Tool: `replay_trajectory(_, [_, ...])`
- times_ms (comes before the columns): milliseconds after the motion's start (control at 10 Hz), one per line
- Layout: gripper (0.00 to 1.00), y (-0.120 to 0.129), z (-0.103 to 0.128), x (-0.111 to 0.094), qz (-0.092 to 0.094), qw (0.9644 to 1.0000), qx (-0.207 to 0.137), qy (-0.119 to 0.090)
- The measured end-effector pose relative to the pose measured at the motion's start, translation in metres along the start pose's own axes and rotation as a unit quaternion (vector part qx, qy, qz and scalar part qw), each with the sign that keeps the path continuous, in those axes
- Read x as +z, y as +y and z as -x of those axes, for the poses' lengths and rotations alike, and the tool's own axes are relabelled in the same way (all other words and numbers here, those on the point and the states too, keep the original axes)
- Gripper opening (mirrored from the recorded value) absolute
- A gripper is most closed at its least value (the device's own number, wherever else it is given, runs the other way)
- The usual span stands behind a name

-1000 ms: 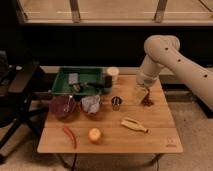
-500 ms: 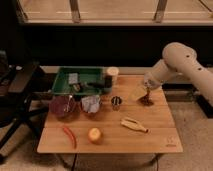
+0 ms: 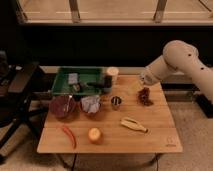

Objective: Place fork in metal cup

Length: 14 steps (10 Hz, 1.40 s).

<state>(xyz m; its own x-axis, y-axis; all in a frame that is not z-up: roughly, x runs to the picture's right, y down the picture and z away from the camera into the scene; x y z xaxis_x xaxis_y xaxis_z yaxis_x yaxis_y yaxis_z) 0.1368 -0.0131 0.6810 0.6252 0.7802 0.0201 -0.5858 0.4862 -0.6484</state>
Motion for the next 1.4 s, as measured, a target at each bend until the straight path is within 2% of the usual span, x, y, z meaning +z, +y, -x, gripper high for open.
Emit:
replay_trajectory(100, [0.65,0.004,0.011,0.004,0.003,0.9999,-0.013,-0.009])
replay_trajectory(500, [0.65,0.005,0.014,0.005,0.005,0.9998,-0.018,-0.012])
replay_trajectory(600, [0.65,0.004,0.014,0.004,0.002,0.9998,-0.017,-0.013])
replay_trajectory(700, [0.65,0.002,0.016,0.002,-0.011,0.9996,-0.019,-0.021])
replay_trajectory(800, [0.65,0.002,0.026,0.001,-0.024,0.999,-0.024,-0.03])
replay_trajectory(900, [0.65,0.004,0.038,0.004,-0.028,0.9982,-0.032,-0.041])
replay_trajectory(1100, [0.65,0.016,0.071,0.02,-0.027,0.9965,-0.053,-0.058])
replay_trajectory(1300, [0.65,0.032,0.104,0.053,-0.009,0.9957,-0.069,-0.061])
replay_trajectory(1400, [0.65,0.036,0.111,0.066,-0.001,0.9956,-0.073,-0.059])
